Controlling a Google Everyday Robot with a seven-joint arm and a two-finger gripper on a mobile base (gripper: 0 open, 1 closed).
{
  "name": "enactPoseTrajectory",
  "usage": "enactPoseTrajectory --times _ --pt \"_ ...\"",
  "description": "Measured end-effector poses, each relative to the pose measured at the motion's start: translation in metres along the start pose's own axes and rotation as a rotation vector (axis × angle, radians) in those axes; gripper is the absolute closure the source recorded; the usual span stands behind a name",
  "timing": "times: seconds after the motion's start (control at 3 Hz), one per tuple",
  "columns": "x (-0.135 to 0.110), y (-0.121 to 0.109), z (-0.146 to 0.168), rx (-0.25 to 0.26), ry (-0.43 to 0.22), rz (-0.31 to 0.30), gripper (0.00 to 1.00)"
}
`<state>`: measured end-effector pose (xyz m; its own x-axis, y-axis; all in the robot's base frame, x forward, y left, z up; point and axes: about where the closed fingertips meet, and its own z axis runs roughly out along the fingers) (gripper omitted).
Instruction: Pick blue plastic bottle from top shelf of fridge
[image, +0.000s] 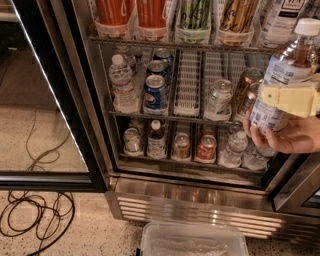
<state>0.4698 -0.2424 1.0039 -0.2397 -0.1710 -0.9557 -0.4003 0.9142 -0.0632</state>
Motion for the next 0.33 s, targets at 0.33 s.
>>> enactPoseTrajectory --times 0.33 --pt "0.0 0.0 0.0 0.0 0.0 0.0 1.0"
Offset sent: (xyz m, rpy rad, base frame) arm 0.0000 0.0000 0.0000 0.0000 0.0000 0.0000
